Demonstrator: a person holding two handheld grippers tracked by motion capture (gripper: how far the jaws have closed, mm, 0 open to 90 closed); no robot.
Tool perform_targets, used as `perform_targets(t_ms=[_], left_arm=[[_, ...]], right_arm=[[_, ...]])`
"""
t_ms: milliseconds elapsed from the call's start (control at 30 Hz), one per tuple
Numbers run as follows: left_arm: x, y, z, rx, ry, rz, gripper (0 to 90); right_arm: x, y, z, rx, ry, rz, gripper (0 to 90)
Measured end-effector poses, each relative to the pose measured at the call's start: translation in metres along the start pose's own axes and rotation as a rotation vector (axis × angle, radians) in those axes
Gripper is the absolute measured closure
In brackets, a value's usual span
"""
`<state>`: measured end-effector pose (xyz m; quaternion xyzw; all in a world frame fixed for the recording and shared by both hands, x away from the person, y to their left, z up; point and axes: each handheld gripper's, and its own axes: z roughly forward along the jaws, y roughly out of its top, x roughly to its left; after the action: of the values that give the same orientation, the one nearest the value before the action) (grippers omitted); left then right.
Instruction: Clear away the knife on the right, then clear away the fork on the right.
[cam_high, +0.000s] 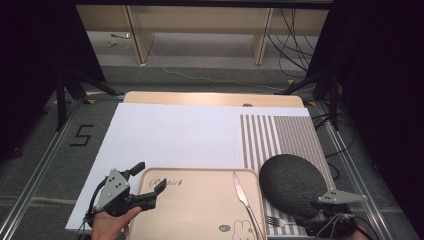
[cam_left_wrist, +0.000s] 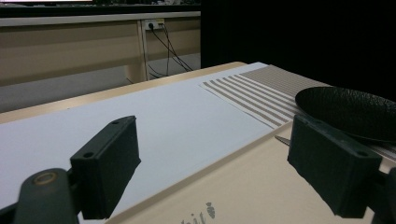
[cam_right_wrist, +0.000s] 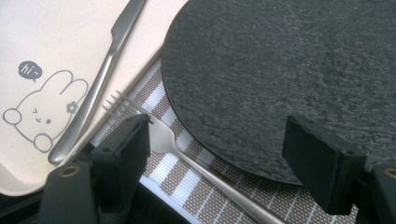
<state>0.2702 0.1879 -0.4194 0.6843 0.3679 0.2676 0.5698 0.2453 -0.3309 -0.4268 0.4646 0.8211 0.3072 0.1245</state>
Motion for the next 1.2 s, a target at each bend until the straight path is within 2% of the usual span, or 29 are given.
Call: perform_targets(t_ms=[500,800,900,1200], left_arm=[[0.0,0.0,-0.001,-0.001,-0.002,0.001,16.0],[-0.002,-0.001,0.001,0.009,-0.008,0.008,16.0],[-0.003,-0.001,0.0,0.008,-0.009,0.015,16.0],[-0.003,-0.001,-0.001,0.002,-0.013,0.01,16.0]], right_arm=[[-0.003,-0.005,-0.003,0.028,-0.007,-0.01,24.8],[-0.009,-0.01,-0.006,0.067,-0.019,-0.014,25.2],[-0.011,-0.012,-0.007,0.069,-0.02,0.005,25.2],[-0.016,-0.015,-0.008,0.106,-0.041,0.01,25.7]])
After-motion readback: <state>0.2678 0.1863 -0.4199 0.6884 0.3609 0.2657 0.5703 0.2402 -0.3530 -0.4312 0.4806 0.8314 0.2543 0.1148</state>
